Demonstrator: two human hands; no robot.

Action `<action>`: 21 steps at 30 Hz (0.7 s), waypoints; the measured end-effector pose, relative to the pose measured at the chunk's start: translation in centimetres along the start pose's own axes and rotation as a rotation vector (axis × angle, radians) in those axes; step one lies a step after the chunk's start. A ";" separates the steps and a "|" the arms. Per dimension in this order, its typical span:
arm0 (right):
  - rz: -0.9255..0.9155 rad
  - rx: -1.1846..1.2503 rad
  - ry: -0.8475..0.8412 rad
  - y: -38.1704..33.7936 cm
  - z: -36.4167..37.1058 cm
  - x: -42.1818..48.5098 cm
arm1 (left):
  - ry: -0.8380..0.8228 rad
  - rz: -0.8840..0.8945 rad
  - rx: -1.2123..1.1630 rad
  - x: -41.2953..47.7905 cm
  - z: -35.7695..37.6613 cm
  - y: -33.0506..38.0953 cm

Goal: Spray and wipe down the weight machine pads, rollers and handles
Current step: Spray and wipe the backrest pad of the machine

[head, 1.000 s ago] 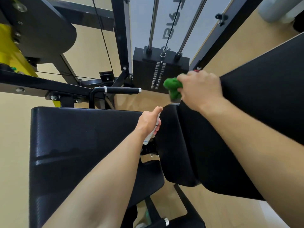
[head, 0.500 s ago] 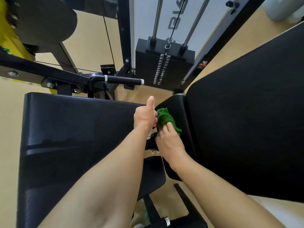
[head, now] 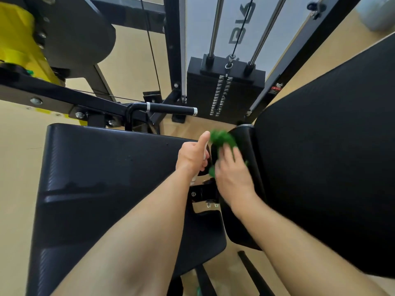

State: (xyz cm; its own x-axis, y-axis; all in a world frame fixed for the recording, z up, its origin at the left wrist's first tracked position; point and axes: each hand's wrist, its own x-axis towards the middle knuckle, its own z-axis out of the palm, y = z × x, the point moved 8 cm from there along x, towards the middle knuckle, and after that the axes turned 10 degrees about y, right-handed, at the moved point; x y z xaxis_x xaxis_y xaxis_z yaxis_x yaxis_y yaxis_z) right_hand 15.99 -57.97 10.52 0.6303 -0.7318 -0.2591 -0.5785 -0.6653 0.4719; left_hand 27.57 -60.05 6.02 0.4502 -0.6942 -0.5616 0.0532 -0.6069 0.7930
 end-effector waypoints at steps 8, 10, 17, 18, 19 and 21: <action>-0.073 0.135 -0.121 1.0 -2.5 -3.5 | -0.139 0.036 0.049 0.2 1.6 2.6; 0.036 0.167 0.034 5.6 -6.6 -0.1 | -0.176 0.024 0.059 1.3 1.7 3.2; 0.436 0.306 0.043 21.8 -12.9 8.2 | -0.571 -0.064 0.135 3.3 3.8 6.5; 0.457 0.305 -0.011 22.8 -12.3 8.7 | -0.606 -0.046 0.166 3.7 4.2 7.3; 0.464 0.312 -0.073 23.2 -11.4 9.1 | -0.633 -0.028 0.201 4.0 4.7 8.0; 0.460 0.326 -0.195 23.3 -9.6 9.6 | -0.667 -0.013 0.279 4.7 5.6 8.7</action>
State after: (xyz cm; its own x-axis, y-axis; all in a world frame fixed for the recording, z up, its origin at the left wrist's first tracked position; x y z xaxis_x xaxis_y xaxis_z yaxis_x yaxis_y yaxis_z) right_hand 13.52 -79.11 27.08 0.1887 -0.9487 -0.2537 -0.9180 -0.2622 0.2976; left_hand 25.15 -70.74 8.99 -0.1940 -0.7206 -0.6657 -0.2149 -0.6308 0.7456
